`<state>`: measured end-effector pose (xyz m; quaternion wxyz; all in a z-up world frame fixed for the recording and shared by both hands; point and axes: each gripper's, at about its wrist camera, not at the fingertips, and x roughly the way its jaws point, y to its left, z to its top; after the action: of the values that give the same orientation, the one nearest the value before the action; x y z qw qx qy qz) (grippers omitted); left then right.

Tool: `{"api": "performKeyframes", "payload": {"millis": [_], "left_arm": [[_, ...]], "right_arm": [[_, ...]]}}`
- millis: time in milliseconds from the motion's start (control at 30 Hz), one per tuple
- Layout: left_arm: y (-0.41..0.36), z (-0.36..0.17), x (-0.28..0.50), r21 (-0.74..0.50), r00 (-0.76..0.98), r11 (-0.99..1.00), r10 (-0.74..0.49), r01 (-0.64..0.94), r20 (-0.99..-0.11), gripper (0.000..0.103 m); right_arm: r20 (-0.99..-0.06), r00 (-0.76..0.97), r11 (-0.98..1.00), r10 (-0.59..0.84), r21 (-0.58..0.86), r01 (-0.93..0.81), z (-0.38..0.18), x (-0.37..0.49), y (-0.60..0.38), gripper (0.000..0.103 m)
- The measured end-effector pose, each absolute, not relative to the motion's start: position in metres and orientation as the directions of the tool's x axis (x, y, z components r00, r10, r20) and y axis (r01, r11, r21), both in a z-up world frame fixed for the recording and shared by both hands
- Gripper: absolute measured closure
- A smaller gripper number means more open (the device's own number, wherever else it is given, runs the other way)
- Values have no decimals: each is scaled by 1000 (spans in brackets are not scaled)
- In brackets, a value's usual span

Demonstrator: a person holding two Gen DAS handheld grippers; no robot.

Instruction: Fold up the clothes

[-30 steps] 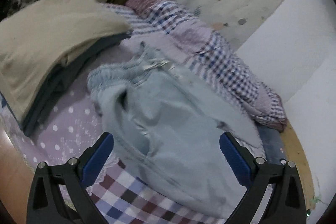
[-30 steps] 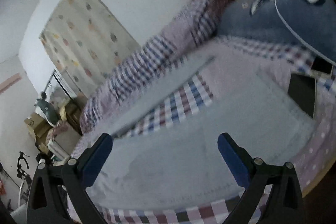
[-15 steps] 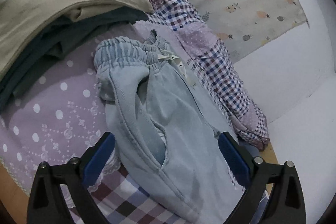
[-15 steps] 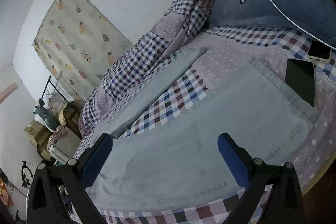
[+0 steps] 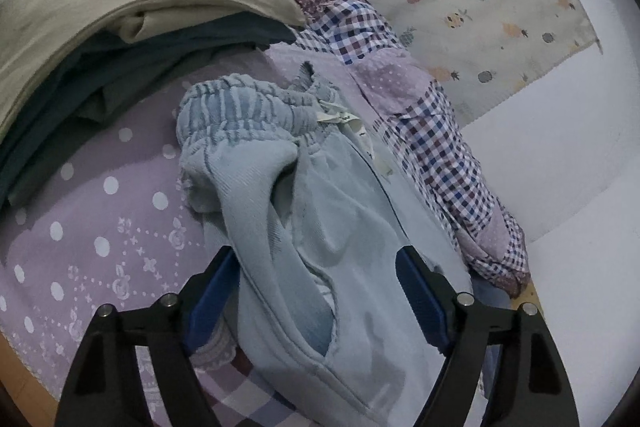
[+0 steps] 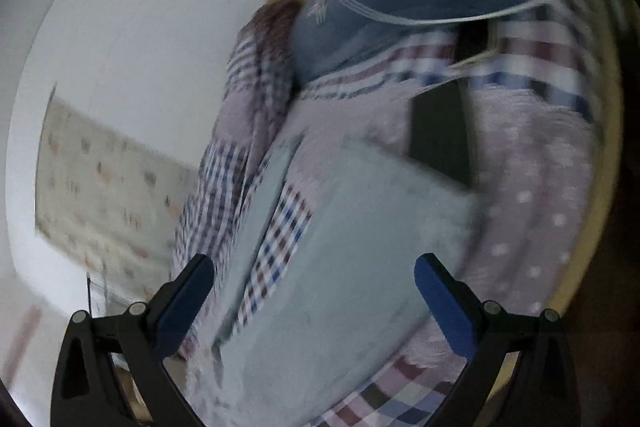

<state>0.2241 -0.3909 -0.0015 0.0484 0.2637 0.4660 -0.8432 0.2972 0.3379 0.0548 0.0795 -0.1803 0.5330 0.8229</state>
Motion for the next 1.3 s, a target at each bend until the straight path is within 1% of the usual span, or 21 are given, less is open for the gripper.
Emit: {"api": "performKeyframes", "payload": {"millis": [67,167,200,300,333,367,400,467,533,600,667,700,800,1000,1167,1300], "left_arm": [[-394,-3,223,-767,-860,-548,158,333,-486,22],[-399,-8,221,-793,-868,-501,149,346,-473,24],[-399,-9,220,-794,-868,-495,144,352,-475,25],[-397,-11,215,-786,-862,-496,131,370,-489,32],[-397,-11,213,-781,-859,-499,128,376,-495,36],[-397,-12,212,-776,-856,-501,124,383,-502,44],[-397,-13,211,-769,-849,-500,118,398,-516,49],[-399,-17,212,-762,-836,-484,105,430,-539,70],[-403,-20,214,-770,-836,-464,106,437,-538,77],[-405,-21,215,-778,-840,-457,112,432,-531,82],[-404,-19,214,-768,-840,-478,106,426,-532,88],[-403,-17,214,-761,-840,-492,102,422,-532,88],[-402,-14,213,-749,-840,-516,97,416,-534,90],[-403,-11,212,-751,-845,-529,112,395,-523,92],[-406,-8,212,-762,-854,-530,124,373,-505,93],[-407,-8,212,-766,-856,-525,126,371,-501,93]], "right_arm": [[-389,-920,-386,-53,857,-341,50,303,348,0],[-418,-904,-356,-89,861,-363,41,300,357,0],[-437,-894,-367,-97,851,-376,40,296,357,0],[-504,-857,-420,-106,804,-421,40,283,357,0],[-529,-842,-433,-104,786,-441,38,279,358,0],[-555,-826,-444,-99,768,-462,36,276,358,0],[-574,-813,-446,-97,755,-480,33,273,358,0],[-605,-790,-440,-95,738,-512,26,270,360,0],[-629,-772,-431,-91,724,-539,19,265,362,0],[-643,-761,-428,-89,714,-554,14,259,362,1],[-647,-758,-427,-84,710,-560,12,254,361,4],[-647,-758,-427,-85,711,-559,11,252,360,6],[-639,-763,-427,-93,718,-549,10,247,355,9],[-640,-763,-458,-95,708,-537,17,241,343,9],[-668,-738,-488,-94,677,-551,20,234,334,10],[-674,-734,-502,-87,666,-552,26,237,326,10]]}}
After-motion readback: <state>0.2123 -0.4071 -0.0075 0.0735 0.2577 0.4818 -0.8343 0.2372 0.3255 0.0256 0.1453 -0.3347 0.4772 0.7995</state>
